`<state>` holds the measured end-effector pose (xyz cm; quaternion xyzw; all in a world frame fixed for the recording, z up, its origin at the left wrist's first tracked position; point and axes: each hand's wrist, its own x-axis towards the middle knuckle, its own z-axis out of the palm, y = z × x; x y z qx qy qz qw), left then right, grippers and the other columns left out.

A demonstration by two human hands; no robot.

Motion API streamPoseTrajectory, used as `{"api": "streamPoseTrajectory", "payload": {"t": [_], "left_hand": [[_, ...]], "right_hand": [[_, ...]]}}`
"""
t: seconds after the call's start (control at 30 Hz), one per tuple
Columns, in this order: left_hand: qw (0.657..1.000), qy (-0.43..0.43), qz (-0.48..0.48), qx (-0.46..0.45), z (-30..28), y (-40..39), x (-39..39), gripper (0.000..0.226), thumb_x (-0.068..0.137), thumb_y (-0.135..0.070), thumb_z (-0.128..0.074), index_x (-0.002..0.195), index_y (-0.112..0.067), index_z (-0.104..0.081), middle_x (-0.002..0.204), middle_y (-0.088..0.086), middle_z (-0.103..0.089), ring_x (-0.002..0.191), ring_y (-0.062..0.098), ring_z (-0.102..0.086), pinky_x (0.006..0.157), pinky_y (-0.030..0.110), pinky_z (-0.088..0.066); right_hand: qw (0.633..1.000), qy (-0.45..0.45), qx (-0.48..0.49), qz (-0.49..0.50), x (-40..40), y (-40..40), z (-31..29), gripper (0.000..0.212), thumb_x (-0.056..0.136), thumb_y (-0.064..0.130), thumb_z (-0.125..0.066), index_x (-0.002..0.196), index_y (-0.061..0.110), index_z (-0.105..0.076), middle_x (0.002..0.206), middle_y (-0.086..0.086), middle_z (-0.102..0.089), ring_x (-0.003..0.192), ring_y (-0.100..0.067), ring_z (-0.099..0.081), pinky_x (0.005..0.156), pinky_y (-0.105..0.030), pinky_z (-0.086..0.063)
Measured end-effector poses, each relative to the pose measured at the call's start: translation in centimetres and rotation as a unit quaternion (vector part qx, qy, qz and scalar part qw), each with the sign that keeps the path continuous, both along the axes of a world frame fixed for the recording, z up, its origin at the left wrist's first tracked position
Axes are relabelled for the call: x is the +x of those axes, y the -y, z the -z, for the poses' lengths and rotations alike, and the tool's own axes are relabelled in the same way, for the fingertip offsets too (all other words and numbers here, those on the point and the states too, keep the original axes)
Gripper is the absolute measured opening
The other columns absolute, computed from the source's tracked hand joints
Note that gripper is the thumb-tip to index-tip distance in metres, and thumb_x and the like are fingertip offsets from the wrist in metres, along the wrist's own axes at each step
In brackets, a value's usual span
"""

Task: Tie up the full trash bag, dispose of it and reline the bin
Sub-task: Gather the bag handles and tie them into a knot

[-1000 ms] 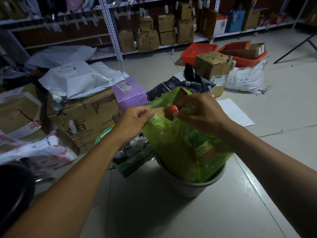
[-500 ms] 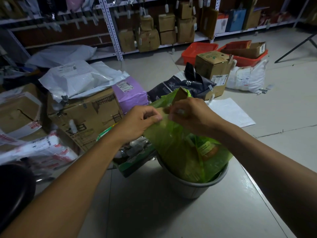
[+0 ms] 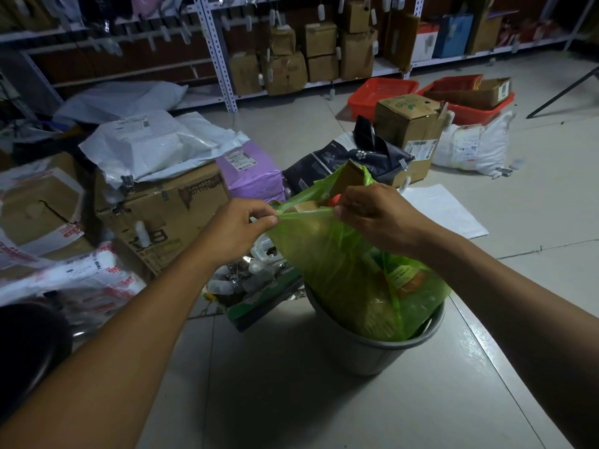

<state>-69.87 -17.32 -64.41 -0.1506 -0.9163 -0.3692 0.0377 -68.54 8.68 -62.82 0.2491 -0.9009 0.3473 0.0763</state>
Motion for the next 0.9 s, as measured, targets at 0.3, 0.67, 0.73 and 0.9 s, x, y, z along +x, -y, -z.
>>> {"api": "streamPoseTrajectory", "payload": {"t": [0.3, 0.67, 0.73, 0.9], "left_hand": [[0.998, 0.030, 0.010, 0.053, -0.3, -0.3, 0.4, 0.017, 0.097, -0.026, -0.059, 0.092, -0.037, -0.070, 0.095, -0.013, -0.072, 0.094, 0.006, -0.066, 0.086, 0.032, -0.052], [0.999, -0.018, 0.037, 0.015, -0.8, -4.0, 0.5, 0.005, 0.085, -0.032, -0.074, 0.087, -0.037, -0.073, 0.090, -0.014, -0.069, 0.081, -0.006, -0.060, 0.072, 0.019, -0.040], [0.999, -0.031, 0.034, 0.023, -0.8, -4.1, 0.6, 0.011, 0.087, -0.028, -0.073, 0.084, -0.038, -0.071, 0.085, -0.016, -0.067, 0.073, -0.010, -0.056, 0.068, 0.018, -0.038], [0.995, -0.059, 0.027, 0.074, -1.3, -4.1, 0.9, 0.011, 0.086, -0.018, -0.073, 0.084, -0.028, -0.073, 0.078, -0.017, -0.063, 0.065, -0.009, -0.050, 0.062, 0.007, -0.035]], "right_hand": [[1.000, 0.018, -0.004, 0.005, -0.1, -0.4, 0.3, 0.018, 0.096, 0.026, -0.060, 0.086, 0.013, -0.067, 0.068, 0.008, -0.056, 0.065, -0.013, -0.051, 0.058, -0.032, -0.034], [1.000, -0.009, 0.014, -0.017, 0.3, 0.3, 0.1, 0.016, 0.094, 0.025, -0.063, 0.088, 0.012, -0.070, 0.076, -0.004, -0.067, 0.072, -0.021, -0.060, 0.064, -0.036, -0.043], [1.000, 0.006, 0.002, -0.011, 0.3, 0.3, -0.1, 0.016, 0.094, 0.026, -0.063, 0.089, 0.012, -0.071, 0.081, -0.004, -0.069, 0.077, -0.022, -0.062, 0.070, -0.040, -0.049], [0.998, 0.045, -0.038, 0.005, 0.5, 0.2, -0.7, 0.013, 0.092, 0.028, -0.065, 0.085, 0.018, -0.070, 0.086, 0.000, -0.070, 0.082, -0.017, -0.063, 0.078, -0.040, -0.052]]}}
